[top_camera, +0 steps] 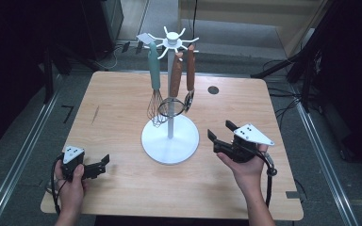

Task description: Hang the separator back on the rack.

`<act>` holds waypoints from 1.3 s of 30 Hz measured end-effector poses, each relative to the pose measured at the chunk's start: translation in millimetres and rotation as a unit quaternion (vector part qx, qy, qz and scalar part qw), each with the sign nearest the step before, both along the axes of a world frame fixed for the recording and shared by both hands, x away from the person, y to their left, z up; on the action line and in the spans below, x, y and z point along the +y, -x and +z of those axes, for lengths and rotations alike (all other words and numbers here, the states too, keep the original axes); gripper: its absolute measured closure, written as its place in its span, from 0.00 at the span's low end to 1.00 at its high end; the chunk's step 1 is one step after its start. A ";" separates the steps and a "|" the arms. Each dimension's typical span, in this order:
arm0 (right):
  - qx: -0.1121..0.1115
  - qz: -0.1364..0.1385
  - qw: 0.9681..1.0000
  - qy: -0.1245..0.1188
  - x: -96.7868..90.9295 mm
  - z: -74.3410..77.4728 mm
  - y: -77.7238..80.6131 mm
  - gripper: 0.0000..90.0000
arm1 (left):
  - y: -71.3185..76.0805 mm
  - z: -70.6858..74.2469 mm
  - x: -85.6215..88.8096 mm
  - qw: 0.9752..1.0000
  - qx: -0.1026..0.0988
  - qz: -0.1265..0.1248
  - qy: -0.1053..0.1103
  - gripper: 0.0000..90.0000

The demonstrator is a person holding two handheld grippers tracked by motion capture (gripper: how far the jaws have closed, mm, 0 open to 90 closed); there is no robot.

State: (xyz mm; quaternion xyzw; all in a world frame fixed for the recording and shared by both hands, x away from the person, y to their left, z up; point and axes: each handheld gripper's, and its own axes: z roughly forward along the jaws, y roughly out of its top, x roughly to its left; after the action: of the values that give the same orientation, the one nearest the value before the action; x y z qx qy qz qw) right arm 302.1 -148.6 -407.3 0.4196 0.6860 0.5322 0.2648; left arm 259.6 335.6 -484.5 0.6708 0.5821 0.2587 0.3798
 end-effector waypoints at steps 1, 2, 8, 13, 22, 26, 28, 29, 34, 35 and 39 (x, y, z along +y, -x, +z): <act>0.003 -0.001 1.000 -0.002 -1.5 -2.4 0.6 0.30 | 0.0 0.0 0.0 1.000 0.000 0.000 0.000 0.00; 0.004 -0.003 1.000 -0.002 -3.6 -5.7 1.3 0.30 | -0.1 0.0 0.0 1.000 0.000 0.000 0.000 0.00; 0.020 -0.019 1.000 0.002 -16.3 -24.4 6.1 0.29 | -0.1 -0.1 -0.1 1.000 -0.001 0.001 0.000 0.00; 0.035 -0.031 0.999 0.002 -27.3 -39.4 10.3 0.28 | -0.2 -0.1 -0.1 1.000 0.000 0.001 0.000 0.00; 0.051 -0.050 0.997 0.006 -45.7 -62.3 17.8 0.27 | -0.2 -0.2 -0.2 1.000 -0.001 0.002 0.001 0.00; 0.056 -0.058 0.997 0.002 -54.0 -69.9 21.8 0.26 | -0.3 -0.2 0.0 1.000 0.000 0.001 0.001 0.00; 0.058 -0.061 0.996 -0.002 -58.8 -74.5 24.4 0.26 | -0.3 -0.2 0.0 1.000 0.000 0.001 0.001 0.00; 0.059 -0.063 0.996 -0.004 -61.8 -76.8 25.6 0.26 | -0.3 -0.2 0.0 1.000 0.000 0.001 0.001 0.00; 0.063 -0.076 0.995 0.005 -74.0 -88.0 30.5 0.26 | -0.3 -0.1 0.0 1.000 0.001 0.001 0.001 0.00; 0.063 -0.076 0.995 0.002 -75.9 -89.4 31.0 0.26 | -0.3 -0.1 0.1 1.000 0.001 0.001 0.001 0.00; 0.065 -0.081 0.995 0.010 -80.4 -95.7 31.6 0.26 | -0.6 -0.3 -0.2 1.000 0.001 0.001 0.001 0.00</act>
State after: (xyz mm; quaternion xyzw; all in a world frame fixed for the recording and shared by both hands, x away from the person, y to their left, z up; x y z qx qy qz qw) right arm 270.5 -229.1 -503.0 0.5047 0.6709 0.4738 0.2656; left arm 260.2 335.4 -484.8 0.6701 0.5831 0.2582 0.3798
